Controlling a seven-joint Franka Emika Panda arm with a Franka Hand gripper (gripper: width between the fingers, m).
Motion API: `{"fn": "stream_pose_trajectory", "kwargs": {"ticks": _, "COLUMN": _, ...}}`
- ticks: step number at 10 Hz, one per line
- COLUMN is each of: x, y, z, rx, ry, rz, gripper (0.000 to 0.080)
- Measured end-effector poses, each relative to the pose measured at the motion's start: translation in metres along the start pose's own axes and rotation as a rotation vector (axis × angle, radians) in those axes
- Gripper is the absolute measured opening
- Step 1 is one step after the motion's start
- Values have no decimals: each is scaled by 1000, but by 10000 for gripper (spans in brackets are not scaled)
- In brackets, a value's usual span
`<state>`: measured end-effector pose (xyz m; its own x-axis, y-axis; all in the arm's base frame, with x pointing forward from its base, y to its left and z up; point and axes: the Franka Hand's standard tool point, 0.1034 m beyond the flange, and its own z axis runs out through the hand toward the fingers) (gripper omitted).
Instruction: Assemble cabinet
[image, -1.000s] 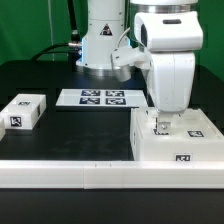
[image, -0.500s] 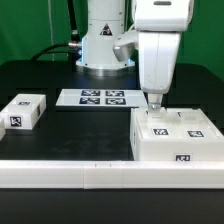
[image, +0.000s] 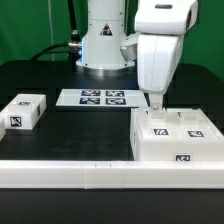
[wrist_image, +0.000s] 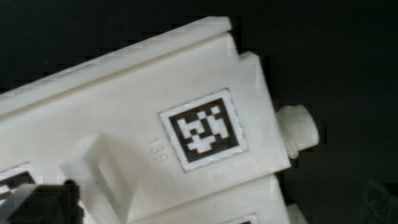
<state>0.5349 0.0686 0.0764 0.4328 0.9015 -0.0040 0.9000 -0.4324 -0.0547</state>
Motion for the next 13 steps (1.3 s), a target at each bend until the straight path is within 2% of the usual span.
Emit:
{"fn": "stream_pose_trajectory", "kwargs": {"ticks": 1, "x": 1, "y": 0, "z": 0, "rx": -2, "ry": 2, "rz": 54, "gripper": 797}}
{"fn": "stream_pose_trajectory", "kwargs": {"ticks": 2, "x": 5, "y": -5, "z": -4, "rx": -29, "ry": 28, "rz": 281, "gripper": 797}}
{"fn": "stream_pose_trajectory", "kwargs": {"ticks": 3, "x": 4, "y": -11, "z": -4, "rx": -27, "ry": 27, "rz": 345, "gripper": 797}}
{"fn": "stream_pose_trajectory", "kwargs": {"ticks": 4, "x": 3, "y": -11, "z": -2, "rx": -6, "ry": 41, "rz": 479, "gripper": 797}}
{"fn": "stream_pose_trajectory", "kwargs": {"ticks": 6, "x": 6, "y": -13, "z": -2, "rx": 0, "ry": 44, "rz": 571, "gripper": 797}}
{"fn": "stream_pose_trajectory", "kwargs": {"ticks": 8, "x": 11, "y": -17, "z": -2, "rx": 36, "ry": 61, "rz": 870, "gripper": 797}}
{"fn": "stream_pose_trajectory", "kwargs": {"ticks": 9, "x": 12, "y": -18, "z": -2, "rx": 38, "ry": 61, "rz": 878, "gripper": 797}}
{"fn": "stream_pose_trajectory", "kwargs": {"ticks": 10, "x": 14, "y": -30, "z": 4, "rx": 51, "ry": 44, "rz": 1107, "gripper": 797}}
{"fn": "stream_pose_trajectory", "kwargs": {"ticks": 11, "x": 11, "y": -37, "z": 10, "rx": 64, "ry": 36, "rz": 1223, "gripper": 797}}
{"fn": "stream_pose_trajectory", "kwargs": {"ticks": 13, "x": 13, "y": -38, "z": 12, "rx": 90, "ry": 58, "rz": 1340, "gripper": 797}}
